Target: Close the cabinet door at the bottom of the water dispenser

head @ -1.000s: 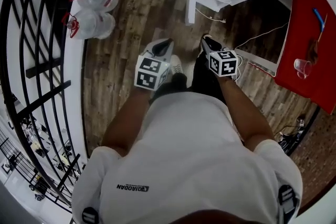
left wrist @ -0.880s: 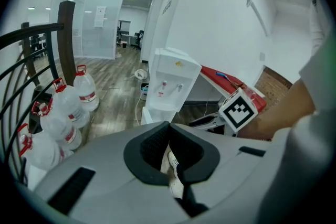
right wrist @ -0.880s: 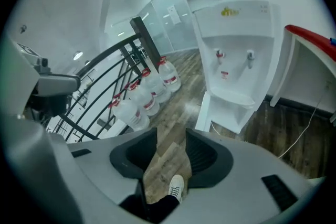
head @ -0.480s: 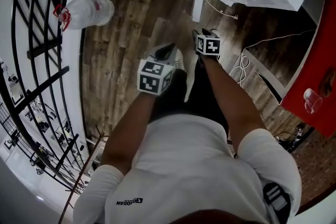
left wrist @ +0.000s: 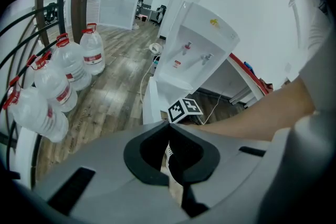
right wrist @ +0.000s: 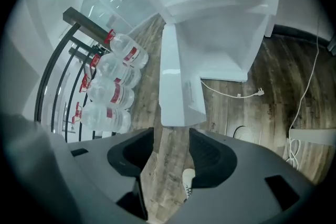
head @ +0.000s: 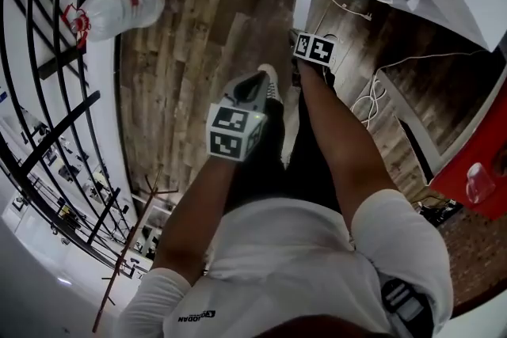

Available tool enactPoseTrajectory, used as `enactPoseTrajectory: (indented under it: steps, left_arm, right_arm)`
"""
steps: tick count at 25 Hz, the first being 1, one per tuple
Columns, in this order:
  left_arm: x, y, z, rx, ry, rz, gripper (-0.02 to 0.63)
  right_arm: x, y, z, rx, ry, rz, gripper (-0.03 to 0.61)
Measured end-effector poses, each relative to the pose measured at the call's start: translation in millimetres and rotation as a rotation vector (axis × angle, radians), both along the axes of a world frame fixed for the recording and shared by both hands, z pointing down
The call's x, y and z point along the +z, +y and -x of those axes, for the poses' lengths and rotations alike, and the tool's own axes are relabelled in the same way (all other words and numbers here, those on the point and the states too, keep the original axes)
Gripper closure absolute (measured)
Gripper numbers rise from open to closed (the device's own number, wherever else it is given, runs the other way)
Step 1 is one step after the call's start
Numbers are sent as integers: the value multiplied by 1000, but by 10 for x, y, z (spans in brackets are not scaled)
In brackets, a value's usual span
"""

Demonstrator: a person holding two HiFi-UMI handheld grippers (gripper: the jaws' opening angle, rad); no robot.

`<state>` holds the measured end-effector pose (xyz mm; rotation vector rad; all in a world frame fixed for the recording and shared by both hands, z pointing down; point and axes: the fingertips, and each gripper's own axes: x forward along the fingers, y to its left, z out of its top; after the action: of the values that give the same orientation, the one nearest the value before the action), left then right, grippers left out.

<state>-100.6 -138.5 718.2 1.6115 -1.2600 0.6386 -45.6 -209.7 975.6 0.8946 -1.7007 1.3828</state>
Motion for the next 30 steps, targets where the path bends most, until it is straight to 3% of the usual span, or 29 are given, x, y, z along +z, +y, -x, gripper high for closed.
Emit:
enactPoseTrajectory:
  steps: [9,13,25,30]
  left_arm:
    - [190,57,-52,-7,10,40,617]
    - [198,22,-82,11,11,39,617]
    - [160,-248,-412,122,18,1,617]
    - [134,-420,-577,158,29,-18,617]
  right_arm:
    - [176,-187,36,53,-4,-15,388]
    - [163,-209,-29,17,3,-32,388]
    - [117,-448,-755,-55,99,-158,388]
    - [114,-626,-1080,-11,141,-178,388]
